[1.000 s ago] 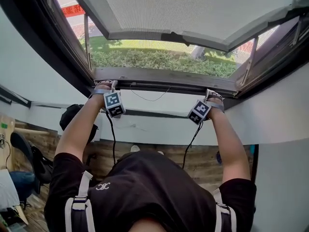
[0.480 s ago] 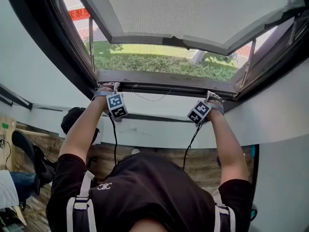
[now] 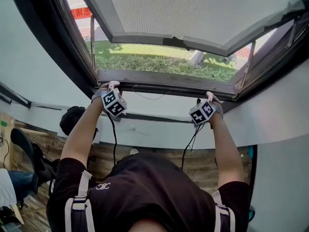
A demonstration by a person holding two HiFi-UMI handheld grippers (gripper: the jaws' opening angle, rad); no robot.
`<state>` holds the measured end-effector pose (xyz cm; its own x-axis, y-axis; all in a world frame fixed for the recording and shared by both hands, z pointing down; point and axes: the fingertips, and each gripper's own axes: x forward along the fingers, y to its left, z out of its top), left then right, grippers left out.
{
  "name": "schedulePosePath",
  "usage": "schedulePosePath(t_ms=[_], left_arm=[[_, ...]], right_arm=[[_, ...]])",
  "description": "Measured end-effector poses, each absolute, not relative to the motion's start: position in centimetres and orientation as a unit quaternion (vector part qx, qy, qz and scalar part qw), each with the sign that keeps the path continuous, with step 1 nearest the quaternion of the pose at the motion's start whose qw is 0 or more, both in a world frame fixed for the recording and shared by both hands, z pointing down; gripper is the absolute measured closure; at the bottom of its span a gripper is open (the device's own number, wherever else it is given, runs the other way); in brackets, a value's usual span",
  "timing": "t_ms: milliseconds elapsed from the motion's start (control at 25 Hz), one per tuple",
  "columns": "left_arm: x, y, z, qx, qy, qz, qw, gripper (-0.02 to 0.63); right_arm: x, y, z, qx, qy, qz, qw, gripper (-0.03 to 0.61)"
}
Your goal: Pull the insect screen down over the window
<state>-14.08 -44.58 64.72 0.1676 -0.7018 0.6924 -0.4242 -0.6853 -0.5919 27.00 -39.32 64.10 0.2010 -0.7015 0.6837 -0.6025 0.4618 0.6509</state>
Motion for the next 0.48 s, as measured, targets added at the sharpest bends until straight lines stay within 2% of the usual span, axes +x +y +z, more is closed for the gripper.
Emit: schedulePosePath(t_ms=[160, 200, 240, 480], left_arm=[[-13.0, -44.1, 60.9, -0.806, 0.448, -0.386, 0.016, 0.589], [-12.5, -43.8, 59.7, -0.815, 0.460, -0.353, 0.002, 0.598], [-12.0, -43.5, 58.5, -0.823, 0.469, -0.321, -0.009, 0.598], [-9.4, -40.8, 50.5, -0.846, 0.512, -0.135, -0.065, 0.598]], right_arm=[[23.8, -38.9, 60.0, 0.570, -0.690, -0.025, 0.445, 0.469], [22.9, -38.8, 58.7, 0.585, -0.703, -0.033, 0.403, 0.538], [22.1, -38.6, 57.4, 0.597, -0.715, -0.042, 0.362, 0.571], [17.5, -36.5, 50.9, 0.620, -0.768, -0.008, 0.161, 0.574]])
